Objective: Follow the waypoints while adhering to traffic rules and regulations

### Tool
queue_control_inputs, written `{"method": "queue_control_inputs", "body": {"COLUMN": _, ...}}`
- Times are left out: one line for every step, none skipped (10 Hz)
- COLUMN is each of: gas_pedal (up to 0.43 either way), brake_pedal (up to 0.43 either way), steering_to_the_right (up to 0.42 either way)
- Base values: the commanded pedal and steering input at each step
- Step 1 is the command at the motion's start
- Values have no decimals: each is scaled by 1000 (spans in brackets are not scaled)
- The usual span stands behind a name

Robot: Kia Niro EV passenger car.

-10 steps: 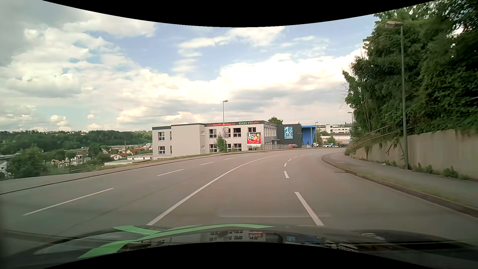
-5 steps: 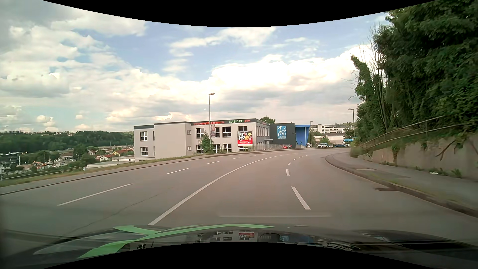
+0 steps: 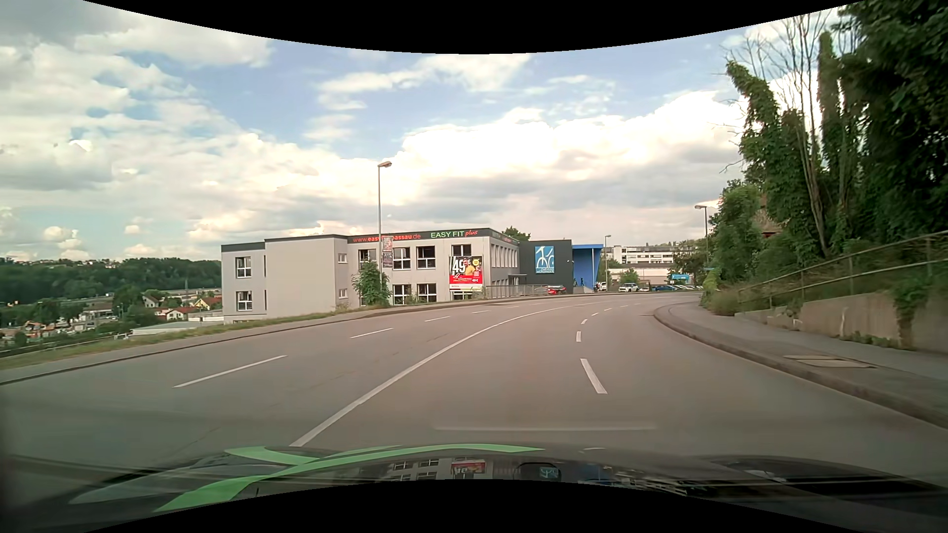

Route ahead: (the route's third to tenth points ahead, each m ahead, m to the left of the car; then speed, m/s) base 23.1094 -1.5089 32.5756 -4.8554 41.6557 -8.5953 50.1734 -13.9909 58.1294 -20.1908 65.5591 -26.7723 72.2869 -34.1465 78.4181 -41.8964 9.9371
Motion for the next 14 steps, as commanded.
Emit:
{"method": "queue_control_inputs", "body": {"gas_pedal": 79, "brake_pedal": 0, "steering_to_the_right": 34}}
{"method": "queue_control_inputs", "body": {"gas_pedal": 79, "brake_pedal": 0, "steering_to_the_right": 34}}
{"method": "queue_control_inputs", "body": {"gas_pedal": 79, "brake_pedal": 0, "steering_to_the_right": 34}}
{"method": "queue_control_inputs", "body": {"gas_pedal": 79, "brake_pedal": 0, "steering_to_the_right": 35}}
{"method": "queue_control_inputs", "body": {"gas_pedal": 79, "brake_pedal": 0, "steering_to_the_right": 36}}
{"method": "queue_control_inputs", "body": {"gas_pedal": 79, "brake_pedal": 0, "steering_to_the_right": 43}}
{"method": "queue_control_inputs", "body": {"gas_pedal": 79, "brake_pedal": 0, "steering_to_the_right": 45}}
{"method": "queue_control_inputs", "body": {"gas_pedal": 59, "brake_pedal": 0, "steering_to_the_right": 47}}
{"method": "queue_control_inputs", "body": {"gas_pedal": 47, "brake_pedal": 0, "steering_to_the_right": 48}}
{"method": "queue_control_inputs", "body": {"gas_pedal": 47, "brake_pedal": 0, "steering_to_the_right": 49}}
{"method": "queue_control_inputs", "body": {"gas_pedal": 39, "brake_pedal": 0, "steering_to_the_right": 50}}
{"method": "queue_control_inputs", "body": {"gas_pedal": 39, "brake_pedal": 0, "steering_to_the_right": 52}}
{"method": "queue_control_inputs", "body": {"gas_pedal": 39, "brake_pedal": 0, "steering_to_the_right": 53}}
{"method": "queue_control_inputs", "body": {"gas_pedal": 39, "brake_pedal": 0, "steering_to_the_right": 54}}
